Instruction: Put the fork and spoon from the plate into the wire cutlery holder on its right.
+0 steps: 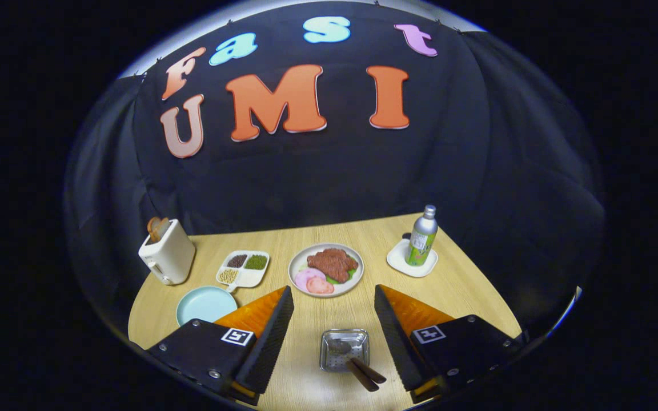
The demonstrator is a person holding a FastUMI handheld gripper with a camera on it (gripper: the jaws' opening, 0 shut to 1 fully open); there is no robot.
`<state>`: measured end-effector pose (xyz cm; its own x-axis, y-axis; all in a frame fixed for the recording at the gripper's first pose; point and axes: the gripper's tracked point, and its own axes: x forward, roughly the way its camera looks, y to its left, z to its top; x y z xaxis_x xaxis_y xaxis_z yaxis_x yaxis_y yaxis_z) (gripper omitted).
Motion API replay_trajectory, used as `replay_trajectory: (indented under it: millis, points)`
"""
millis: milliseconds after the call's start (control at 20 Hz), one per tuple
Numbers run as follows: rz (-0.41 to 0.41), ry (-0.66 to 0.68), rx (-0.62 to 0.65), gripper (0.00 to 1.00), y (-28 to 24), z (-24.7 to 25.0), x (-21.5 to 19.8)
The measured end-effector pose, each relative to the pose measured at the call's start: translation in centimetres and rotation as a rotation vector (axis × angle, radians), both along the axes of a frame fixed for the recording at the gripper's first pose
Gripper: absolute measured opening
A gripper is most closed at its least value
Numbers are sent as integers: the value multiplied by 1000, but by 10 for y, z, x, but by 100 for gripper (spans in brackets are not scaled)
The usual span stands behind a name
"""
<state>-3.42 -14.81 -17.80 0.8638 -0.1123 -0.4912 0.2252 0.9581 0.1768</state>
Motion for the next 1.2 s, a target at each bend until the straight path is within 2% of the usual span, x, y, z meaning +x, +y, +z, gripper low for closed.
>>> replay_trajectory:
  millis: [150,450,800,1200]
  points:
    - [-1,-142,-34,92,-4,43,7]
    - [16,-391,-145,95,-3,126,9]
    - [43,-528,-138,95,5,177,0]
    - [87,-566,-184,95,19,181,-15]
